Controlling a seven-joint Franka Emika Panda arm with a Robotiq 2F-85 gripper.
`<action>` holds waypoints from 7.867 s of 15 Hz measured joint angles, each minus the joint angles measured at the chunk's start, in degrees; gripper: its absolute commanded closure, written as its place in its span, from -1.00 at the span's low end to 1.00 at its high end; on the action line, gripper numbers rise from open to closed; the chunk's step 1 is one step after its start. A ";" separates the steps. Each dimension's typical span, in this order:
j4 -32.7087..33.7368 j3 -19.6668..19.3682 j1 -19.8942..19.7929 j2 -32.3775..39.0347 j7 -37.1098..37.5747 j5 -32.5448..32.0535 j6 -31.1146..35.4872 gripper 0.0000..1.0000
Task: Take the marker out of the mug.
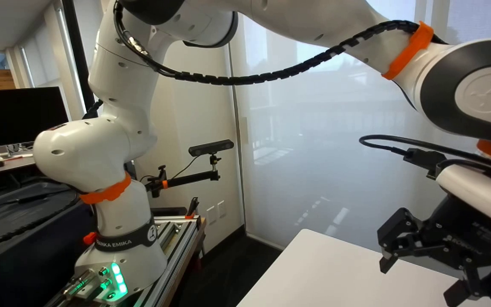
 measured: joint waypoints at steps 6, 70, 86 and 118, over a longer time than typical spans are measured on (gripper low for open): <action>-1.50 -0.13 -0.31 0.03 -5.31 0.67 17.34 -1.00; 5.54 1.59 -5.72 16.07 -20.46 11.57 23.72 0.90; -3.75 3.23 -1.77 1.24 -27.63 11.56 27.85 0.90; -27.42 7.81 -0.31 5.70 -76.38 10.45 60.91 -1.00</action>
